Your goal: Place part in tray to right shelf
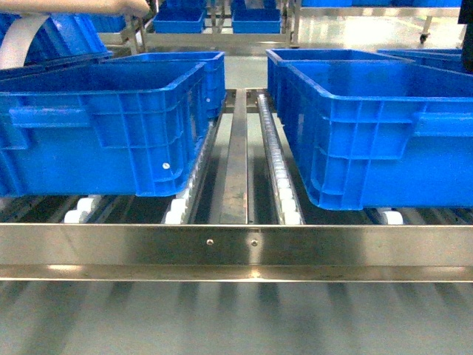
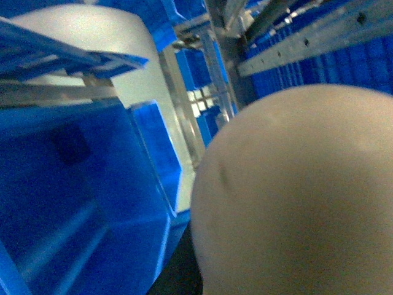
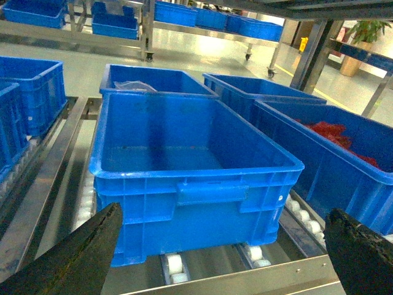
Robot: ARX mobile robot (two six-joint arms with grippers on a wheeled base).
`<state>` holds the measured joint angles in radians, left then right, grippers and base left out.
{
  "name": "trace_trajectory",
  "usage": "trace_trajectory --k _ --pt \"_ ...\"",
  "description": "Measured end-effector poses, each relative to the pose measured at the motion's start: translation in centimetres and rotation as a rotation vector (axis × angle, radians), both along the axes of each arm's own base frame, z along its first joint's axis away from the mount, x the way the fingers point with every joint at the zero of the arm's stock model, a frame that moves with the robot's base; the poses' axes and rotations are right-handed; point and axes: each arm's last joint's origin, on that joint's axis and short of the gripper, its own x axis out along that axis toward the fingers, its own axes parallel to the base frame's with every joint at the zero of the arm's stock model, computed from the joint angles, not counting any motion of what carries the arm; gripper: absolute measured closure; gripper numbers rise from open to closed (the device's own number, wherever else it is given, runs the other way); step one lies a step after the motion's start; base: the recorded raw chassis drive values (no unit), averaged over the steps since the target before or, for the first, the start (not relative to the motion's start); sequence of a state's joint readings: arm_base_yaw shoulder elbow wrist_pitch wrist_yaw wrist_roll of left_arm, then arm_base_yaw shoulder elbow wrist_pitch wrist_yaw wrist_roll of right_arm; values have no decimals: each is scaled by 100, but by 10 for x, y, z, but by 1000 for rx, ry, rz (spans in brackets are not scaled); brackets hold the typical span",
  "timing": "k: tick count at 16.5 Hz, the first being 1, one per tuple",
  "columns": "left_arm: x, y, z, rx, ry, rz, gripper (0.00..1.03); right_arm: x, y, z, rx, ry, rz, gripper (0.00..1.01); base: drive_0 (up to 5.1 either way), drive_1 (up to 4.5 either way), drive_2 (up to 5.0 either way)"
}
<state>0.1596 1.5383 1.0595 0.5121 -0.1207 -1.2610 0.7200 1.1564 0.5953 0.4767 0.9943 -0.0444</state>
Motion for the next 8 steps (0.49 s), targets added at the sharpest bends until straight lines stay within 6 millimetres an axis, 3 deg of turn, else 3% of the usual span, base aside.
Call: trace_trajectory --k 3,8 --pt "36 14 20 162 131 225 90 0 0 0 0 0 0 3 0 0 0" --pt "45 9 40 352 155 248 90 0 0 0 0 0 0 3 0 0 0"
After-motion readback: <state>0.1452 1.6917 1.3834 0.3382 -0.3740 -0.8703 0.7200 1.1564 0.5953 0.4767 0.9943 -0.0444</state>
